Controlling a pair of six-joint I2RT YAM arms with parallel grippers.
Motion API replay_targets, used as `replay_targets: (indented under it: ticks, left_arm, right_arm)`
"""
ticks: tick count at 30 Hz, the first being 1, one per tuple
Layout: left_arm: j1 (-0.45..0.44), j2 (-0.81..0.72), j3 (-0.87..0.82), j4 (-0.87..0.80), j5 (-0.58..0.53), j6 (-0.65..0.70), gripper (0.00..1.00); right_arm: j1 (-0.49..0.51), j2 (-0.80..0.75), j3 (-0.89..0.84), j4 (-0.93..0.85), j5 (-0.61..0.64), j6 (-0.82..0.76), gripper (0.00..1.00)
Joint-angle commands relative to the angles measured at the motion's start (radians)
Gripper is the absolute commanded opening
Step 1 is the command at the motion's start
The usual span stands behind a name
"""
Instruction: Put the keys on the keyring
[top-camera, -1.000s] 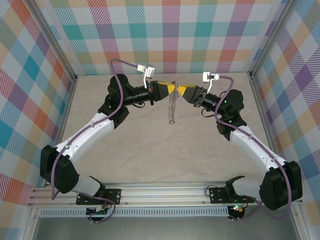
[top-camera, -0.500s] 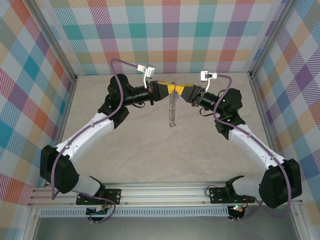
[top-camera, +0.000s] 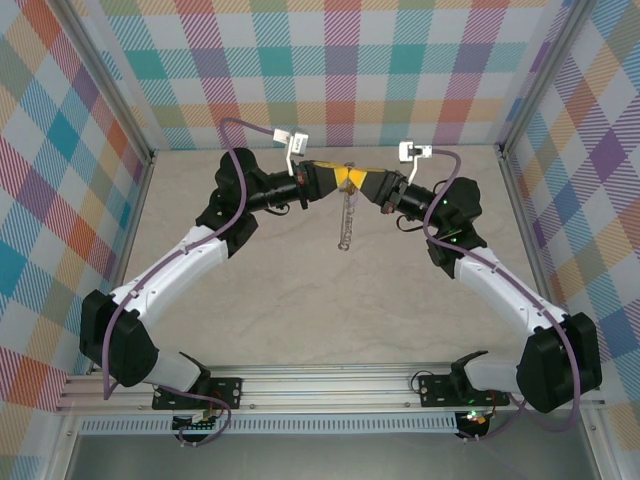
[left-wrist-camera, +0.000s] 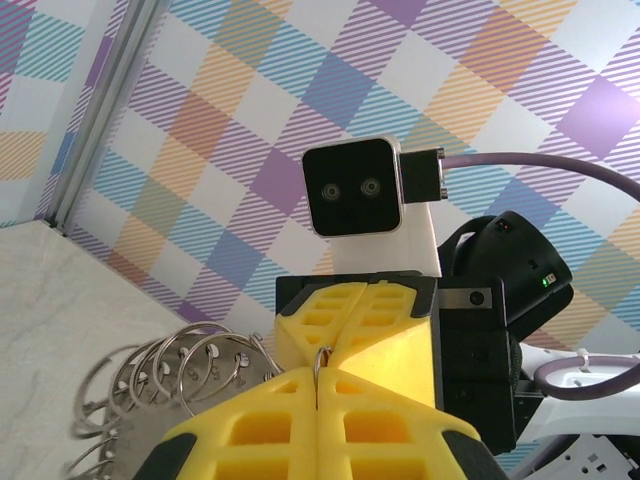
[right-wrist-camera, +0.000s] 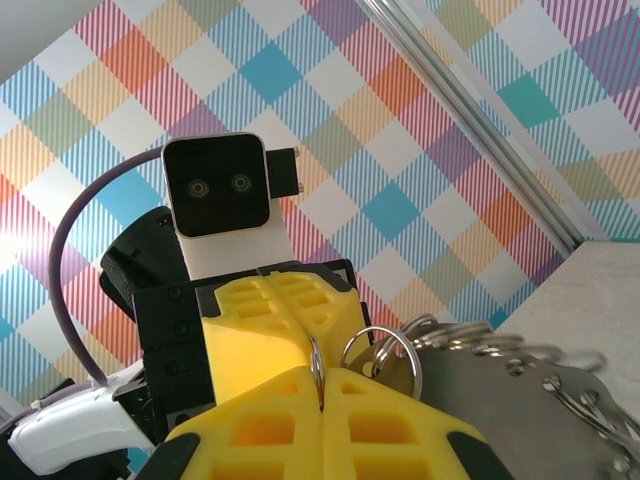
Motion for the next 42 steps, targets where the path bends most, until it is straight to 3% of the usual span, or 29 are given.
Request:
replay_targets:
  ticks: [1,4,7,10,15,17,20,25,33,42]
  left_arm:
    - [-0.003,-0.054,0.015,-0.04,-0.038,0.067,0.14]
    - [0.016,-0.094,0.02,-0.116,-0.064,0.121,0.39]
    - [0.045,-0.129,0.037,-0.193,-0.064,0.173,0.54]
    - [0.072,-0.14,0.085,-0.303,-0.025,0.249,0.62]
    - [0.084,-0.068,0.251,-0.563,0.064,0.411,0.66]
    - [0.084,-0.021,0.318,-0.649,0.108,0.472,0.66]
    - [0.084,0.051,0.412,-0.779,0.172,0.541,0.57]
    - [0.087,0.178,0.567,-0.944,0.274,0.637,0.29]
    - [0.087,0.269,0.647,-0.999,0.366,0.663,0.22]
    - [0.083,0.277,0.645,-1.001,0.406,0.656,0.21]
  right_arm:
    - [0.007,-0.019,0.01,-0.083,-0.006,-0.071,0.0]
    - [-0.015,-0.027,0.036,-0.206,-0.045,-0.137,0.0]
    - [-0.052,-0.023,0.068,-0.29,-0.114,-0.185,0.0]
    - [-0.09,-0.019,0.106,-0.373,-0.196,-0.244,0.0]
    - [-0.125,0.026,0.189,-0.465,-0.324,-0.31,0.0]
    - [-0.125,0.055,0.233,-0.512,-0.386,-0.343,0.0]
    - [-0.126,0.079,0.276,-0.567,-0.431,-0.382,0.0]
    - [-0.126,0.083,0.295,-0.6,-0.433,-0.411,0.0]
    - [-0.126,0.08,0.277,-0.586,-0.425,-0.402,0.0]
    - [-0.125,0.084,0.246,-0.522,-0.405,-0.364,0.0]
